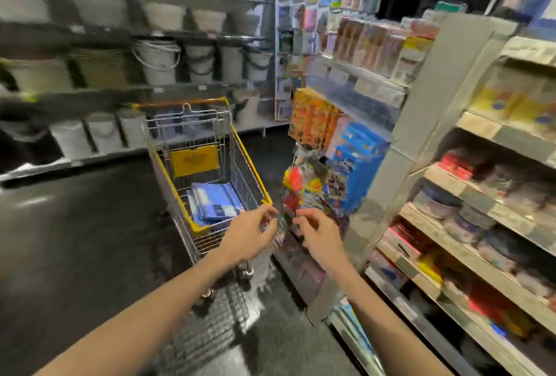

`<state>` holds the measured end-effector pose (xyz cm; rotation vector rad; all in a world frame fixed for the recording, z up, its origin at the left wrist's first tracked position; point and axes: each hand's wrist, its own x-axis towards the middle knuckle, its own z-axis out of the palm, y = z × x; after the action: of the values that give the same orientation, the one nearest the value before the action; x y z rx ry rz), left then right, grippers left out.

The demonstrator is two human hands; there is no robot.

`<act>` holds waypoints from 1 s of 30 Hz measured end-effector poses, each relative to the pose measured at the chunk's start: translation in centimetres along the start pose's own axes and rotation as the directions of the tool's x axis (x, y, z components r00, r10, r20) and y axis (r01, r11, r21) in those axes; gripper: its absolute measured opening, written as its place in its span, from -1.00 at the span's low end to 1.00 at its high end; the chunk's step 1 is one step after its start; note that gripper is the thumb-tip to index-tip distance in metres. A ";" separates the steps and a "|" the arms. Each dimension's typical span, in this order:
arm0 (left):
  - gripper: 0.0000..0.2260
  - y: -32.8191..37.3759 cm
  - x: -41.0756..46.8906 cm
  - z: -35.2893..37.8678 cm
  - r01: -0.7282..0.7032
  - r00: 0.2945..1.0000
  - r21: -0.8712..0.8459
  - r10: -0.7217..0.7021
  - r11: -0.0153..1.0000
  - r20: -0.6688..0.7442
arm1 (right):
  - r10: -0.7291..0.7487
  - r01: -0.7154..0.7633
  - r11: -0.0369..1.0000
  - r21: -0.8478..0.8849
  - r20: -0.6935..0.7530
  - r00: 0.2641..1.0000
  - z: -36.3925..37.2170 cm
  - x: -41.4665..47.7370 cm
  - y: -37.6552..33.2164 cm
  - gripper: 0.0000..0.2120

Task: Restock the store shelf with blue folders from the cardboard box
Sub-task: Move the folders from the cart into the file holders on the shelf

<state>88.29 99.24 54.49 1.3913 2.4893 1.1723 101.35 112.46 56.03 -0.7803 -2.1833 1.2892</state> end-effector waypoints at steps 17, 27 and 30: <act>-0.81 -28.0 6.2 -9.6 0.371 0.929 -0.098 -0.368 0.924 0.045 | 0.195 -0.160 0.975 -0.154 0.251 0.948 30.0 14.1 1.6 -0.82; -0.84 -38.0 17.4 -5.2 0.570 0.820 -0.139 -0.549 0.810 0.162 | 0.338 -0.310 0.941 -0.137 0.313 0.888 37.1 28.9 8.0 -0.83; -0.85 -41.4 22.6 -4.3 0.703 0.710 -0.168 -0.667 0.691 0.228 | 0.418 -0.380 0.908 -0.174 0.369 0.830 38.2 33.9 9.9 -0.83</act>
<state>44.03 101.10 37.75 0.3660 2.3005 1.0762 54.15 116.07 34.47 -1.1468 -2.5026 1.6864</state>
